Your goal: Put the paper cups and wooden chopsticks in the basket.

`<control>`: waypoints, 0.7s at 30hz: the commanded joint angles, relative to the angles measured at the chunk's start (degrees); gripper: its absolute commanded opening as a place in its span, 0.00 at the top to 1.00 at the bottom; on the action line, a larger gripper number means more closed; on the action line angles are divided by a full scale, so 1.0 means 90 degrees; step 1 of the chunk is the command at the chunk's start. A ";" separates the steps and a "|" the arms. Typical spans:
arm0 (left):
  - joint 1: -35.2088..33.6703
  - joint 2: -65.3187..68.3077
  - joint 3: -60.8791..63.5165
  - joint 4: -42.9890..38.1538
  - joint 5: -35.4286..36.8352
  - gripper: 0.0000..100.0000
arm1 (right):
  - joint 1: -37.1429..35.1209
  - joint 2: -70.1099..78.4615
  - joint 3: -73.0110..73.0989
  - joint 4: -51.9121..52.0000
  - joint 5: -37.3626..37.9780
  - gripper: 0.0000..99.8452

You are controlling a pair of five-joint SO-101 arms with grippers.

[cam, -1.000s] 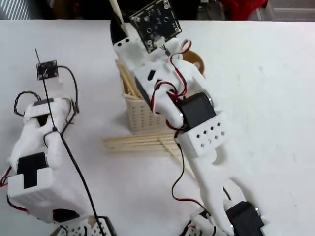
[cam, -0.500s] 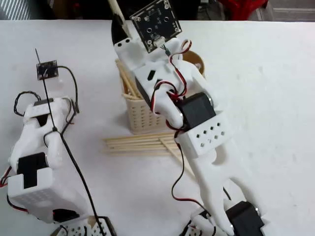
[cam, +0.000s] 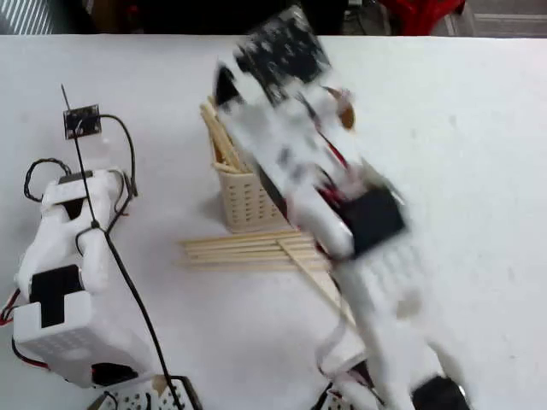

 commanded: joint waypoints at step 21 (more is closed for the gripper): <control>0.0044 -0.0024 -0.0283 0.0049 -0.0068 0.85 | 0.0063 -0.1158 0.7678 -0.0806 0.2540 0.83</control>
